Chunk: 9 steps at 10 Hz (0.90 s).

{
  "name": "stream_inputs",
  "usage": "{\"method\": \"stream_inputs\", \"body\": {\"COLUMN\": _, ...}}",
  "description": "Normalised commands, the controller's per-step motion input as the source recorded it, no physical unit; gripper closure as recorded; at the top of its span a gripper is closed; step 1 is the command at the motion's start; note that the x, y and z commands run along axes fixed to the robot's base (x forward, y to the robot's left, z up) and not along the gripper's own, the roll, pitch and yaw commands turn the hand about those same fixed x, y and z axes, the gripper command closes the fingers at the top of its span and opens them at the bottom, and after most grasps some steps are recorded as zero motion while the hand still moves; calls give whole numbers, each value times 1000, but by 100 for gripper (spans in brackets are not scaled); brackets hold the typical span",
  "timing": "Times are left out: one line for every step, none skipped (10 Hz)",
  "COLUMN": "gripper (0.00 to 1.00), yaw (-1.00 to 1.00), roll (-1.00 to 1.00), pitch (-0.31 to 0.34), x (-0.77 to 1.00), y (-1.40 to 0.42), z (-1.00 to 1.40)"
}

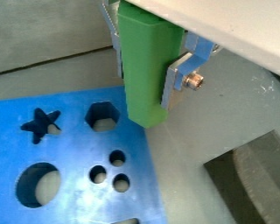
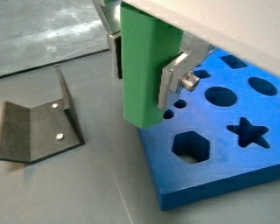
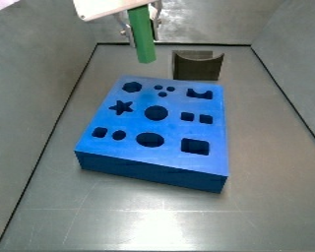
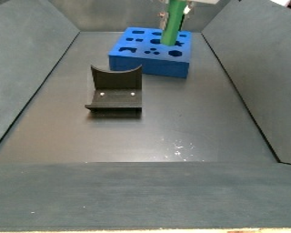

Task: Pick up the hexagon object. Move up. Move to above the board. Insert the hexagon object.
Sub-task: Insert the hexagon object.

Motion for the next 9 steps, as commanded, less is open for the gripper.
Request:
{"method": "stream_inputs", "body": {"gripper": 100, "yaw": -169, "roll": 20, "pitch": 0, "x": 671, "y": 0, "z": -1000}}
{"method": "stream_inputs", "body": {"gripper": 100, "yaw": -411, "roll": 74, "pitch": 0, "x": 731, "y": -23, "z": -1000}}
{"method": "stream_inputs", "body": {"gripper": 100, "yaw": -471, "roll": 97, "pitch": 0, "x": 689, "y": -40, "z": -1000}}
{"method": "stream_inputs", "body": {"gripper": 100, "yaw": -671, "roll": 131, "pitch": 0, "x": 429, "y": -86, "z": -1000}}
{"method": "stream_inputs", "body": {"gripper": 100, "yaw": -963, "roll": 74, "pitch": -160, "x": 0, "y": -86, "z": -1000}}
{"method": "stream_inputs", "body": {"gripper": 100, "yaw": -1000, "roll": 83, "pitch": -203, "x": -77, "y": -94, "z": -1000}}
{"method": "stream_inputs", "body": {"gripper": 100, "yaw": -1000, "roll": 89, "pitch": -211, "x": -89, "y": -91, "z": -1000}}
{"method": "stream_inputs", "body": {"gripper": 100, "yaw": -1000, "roll": 91, "pitch": -220, "x": -94, "y": -89, "z": -1000}}
{"method": "stream_inputs", "body": {"gripper": 100, "yaw": -1000, "roll": 86, "pitch": -214, "x": -89, "y": -89, "z": -1000}}
